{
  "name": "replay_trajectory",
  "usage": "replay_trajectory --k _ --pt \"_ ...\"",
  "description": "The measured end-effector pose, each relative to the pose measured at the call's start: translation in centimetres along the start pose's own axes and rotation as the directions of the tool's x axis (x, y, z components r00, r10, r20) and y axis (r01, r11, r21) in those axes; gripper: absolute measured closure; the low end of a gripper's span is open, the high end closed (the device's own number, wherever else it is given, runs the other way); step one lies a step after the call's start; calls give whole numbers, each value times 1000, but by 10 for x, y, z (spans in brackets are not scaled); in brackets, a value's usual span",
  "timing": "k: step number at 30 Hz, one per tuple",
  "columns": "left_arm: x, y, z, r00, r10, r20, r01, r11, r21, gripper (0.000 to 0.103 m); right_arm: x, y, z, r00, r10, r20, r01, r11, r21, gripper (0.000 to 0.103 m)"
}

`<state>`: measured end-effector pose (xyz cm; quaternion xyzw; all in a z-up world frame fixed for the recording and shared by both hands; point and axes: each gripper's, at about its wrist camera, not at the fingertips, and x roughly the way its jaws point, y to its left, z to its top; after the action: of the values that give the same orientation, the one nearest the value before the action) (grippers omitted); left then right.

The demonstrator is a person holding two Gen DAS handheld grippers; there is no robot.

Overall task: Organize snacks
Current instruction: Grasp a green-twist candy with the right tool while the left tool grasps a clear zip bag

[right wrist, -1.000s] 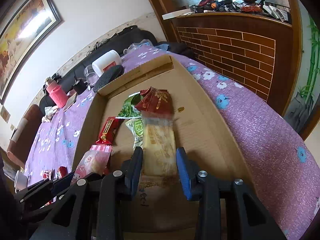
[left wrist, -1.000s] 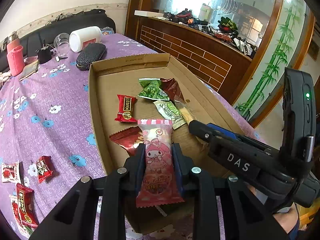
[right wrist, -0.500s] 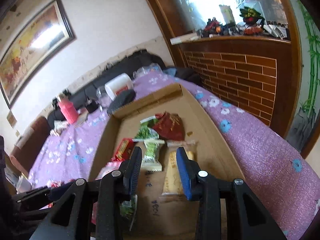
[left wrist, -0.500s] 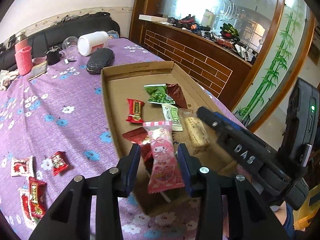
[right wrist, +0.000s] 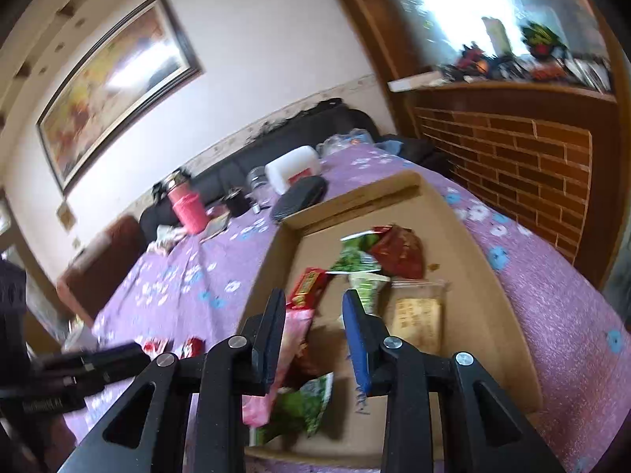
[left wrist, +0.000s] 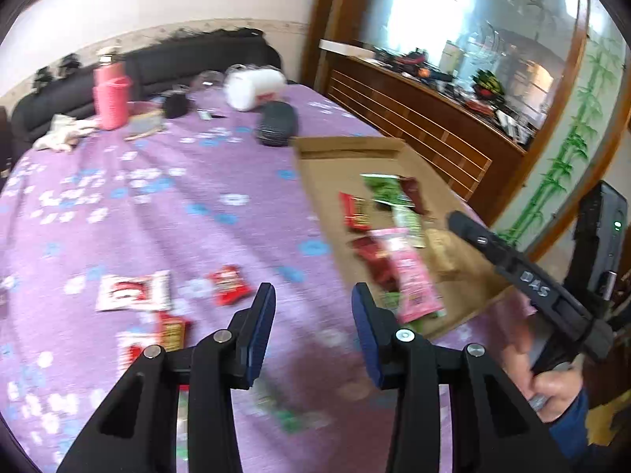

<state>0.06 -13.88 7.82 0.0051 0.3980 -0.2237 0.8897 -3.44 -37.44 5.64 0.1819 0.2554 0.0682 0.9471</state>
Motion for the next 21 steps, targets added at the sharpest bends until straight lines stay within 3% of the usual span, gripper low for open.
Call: replay_trajectory --k 6,9,12,15,21 --pt "-27 74 -17 996 84 -8 -84 989 -123 64 1 58 -21 983 128 -131 -149 974 -172 71" --pt "-37 109 -34 993 110 -35 -115 977 -180 64 8 85 -38 950 173 -259 -227 955 -193 71" --pt "-43 130 -50 992 114 -56 -124 967 -222 64 18 108 -54 900 214 -381 -299 937 -179 71" --pt "-46 135 -58 993 106 -60 -116 968 -222 64 30 122 -66 873 221 -434 -318 934 -164 70" --pt "-53 118 -67 996 58 -66 -68 986 -150 64 53 138 -79 870 165 -465 -287 936 -205 71"
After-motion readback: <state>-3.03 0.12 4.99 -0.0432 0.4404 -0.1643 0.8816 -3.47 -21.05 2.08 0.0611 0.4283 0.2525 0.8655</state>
